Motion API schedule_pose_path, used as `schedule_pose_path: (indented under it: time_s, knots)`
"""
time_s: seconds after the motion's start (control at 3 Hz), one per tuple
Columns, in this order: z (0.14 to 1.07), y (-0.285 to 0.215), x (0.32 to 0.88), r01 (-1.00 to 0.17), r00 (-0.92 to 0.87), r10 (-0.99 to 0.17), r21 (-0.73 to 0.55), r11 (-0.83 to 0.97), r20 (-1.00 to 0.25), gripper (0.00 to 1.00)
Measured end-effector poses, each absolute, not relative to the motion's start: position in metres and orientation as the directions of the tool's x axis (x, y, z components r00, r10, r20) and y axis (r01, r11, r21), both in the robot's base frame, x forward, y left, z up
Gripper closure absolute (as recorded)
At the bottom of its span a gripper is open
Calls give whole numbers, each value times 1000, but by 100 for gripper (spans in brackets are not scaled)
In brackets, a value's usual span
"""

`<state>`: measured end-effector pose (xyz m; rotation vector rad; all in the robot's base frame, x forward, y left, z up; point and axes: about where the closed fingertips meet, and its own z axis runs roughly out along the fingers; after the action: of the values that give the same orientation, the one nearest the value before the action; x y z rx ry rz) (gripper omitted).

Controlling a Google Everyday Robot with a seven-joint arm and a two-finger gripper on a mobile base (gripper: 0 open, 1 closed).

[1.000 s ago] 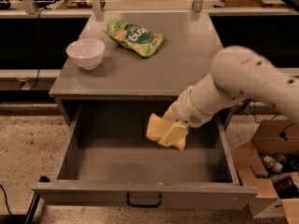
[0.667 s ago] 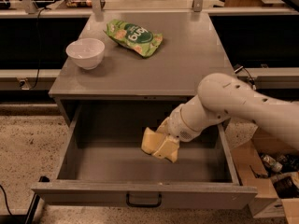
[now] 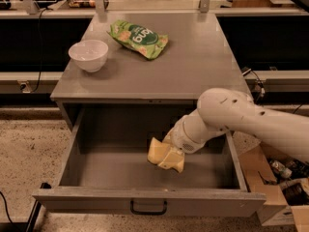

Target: Place sponge into top drawer

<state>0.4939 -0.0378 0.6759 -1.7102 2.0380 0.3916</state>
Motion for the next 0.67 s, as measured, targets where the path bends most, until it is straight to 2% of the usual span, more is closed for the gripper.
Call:
schedule_pose_path:
  time_s: [0.33, 0.67]
  knots:
    - [645, -45, 493, -971, -152, -905, -113, 213, -398, 100]
    - [613, -44, 495, -980, -161, -932, -59, 190, -325, 82]
